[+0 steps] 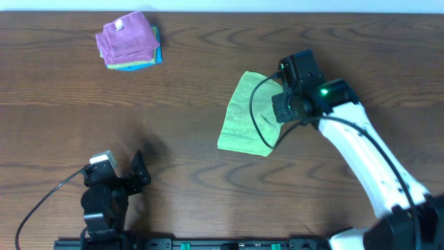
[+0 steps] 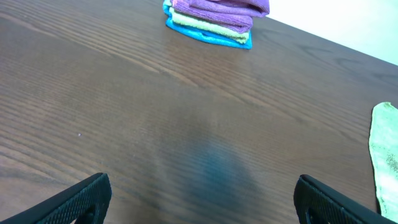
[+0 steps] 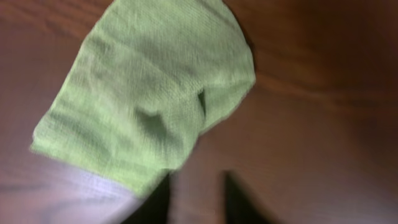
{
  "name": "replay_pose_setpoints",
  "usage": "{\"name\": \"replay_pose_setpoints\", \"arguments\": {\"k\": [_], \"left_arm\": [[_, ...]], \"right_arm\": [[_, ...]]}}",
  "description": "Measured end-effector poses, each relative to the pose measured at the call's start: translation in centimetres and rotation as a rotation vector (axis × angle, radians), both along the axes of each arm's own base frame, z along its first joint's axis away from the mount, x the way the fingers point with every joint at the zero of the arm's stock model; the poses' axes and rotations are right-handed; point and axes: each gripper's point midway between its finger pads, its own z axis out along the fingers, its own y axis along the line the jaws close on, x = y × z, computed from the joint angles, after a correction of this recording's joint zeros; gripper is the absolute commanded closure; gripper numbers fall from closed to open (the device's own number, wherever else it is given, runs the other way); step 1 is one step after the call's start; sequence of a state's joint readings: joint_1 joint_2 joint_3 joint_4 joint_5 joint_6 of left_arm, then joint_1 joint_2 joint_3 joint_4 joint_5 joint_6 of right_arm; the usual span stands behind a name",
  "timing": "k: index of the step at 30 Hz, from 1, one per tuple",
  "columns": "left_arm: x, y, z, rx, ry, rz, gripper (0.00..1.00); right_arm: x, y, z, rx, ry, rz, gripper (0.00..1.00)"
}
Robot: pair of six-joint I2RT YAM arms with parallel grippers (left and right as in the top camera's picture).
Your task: Fold the cloth
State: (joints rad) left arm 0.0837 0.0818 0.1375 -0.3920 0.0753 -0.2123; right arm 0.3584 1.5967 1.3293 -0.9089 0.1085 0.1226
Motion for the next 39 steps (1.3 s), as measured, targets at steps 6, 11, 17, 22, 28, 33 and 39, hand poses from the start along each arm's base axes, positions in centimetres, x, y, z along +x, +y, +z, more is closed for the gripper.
{"name": "replay_pose_setpoints", "arguments": {"k": [6,11,17,22,28,33,39], "left_arm": [[0.0,0.0,0.0,0.0,0.0,0.0,0.05],[0.0,0.0,0.0,0.0,0.0,0.0,0.05],[0.0,0.0,0.0,0.0,0.0,0.0,0.05],[0.0,0.0,0.0,0.0,0.0,0.0,0.05],[0.0,0.0,0.0,0.0,0.0,0.0,0.05],[0.0,0.0,0.0,0.0,0.0,0.0,0.05],[0.0,0.0,0.0,0.0,0.0,0.0,0.05]], "right_arm": [[2.6,1.5,-3.9,0.026,0.021,0.011,0.99],[3.6,2.5,-6.6,0.042,0.068,0.023,0.98],[6.7,4.5,-6.7,0.093,0.05,0.047,0.99],[8.5,5.7,-6.8,0.12,0.046,0.064,0.98],[9.0,6.3,-9.4,0.126,0.091,0.071,0.98],[9.8,6.8,-11.1,0.14,0.088,0.081,0.99],[11.2,7.5,-10.8,0.164,0.032,0.091,0.99]]}}
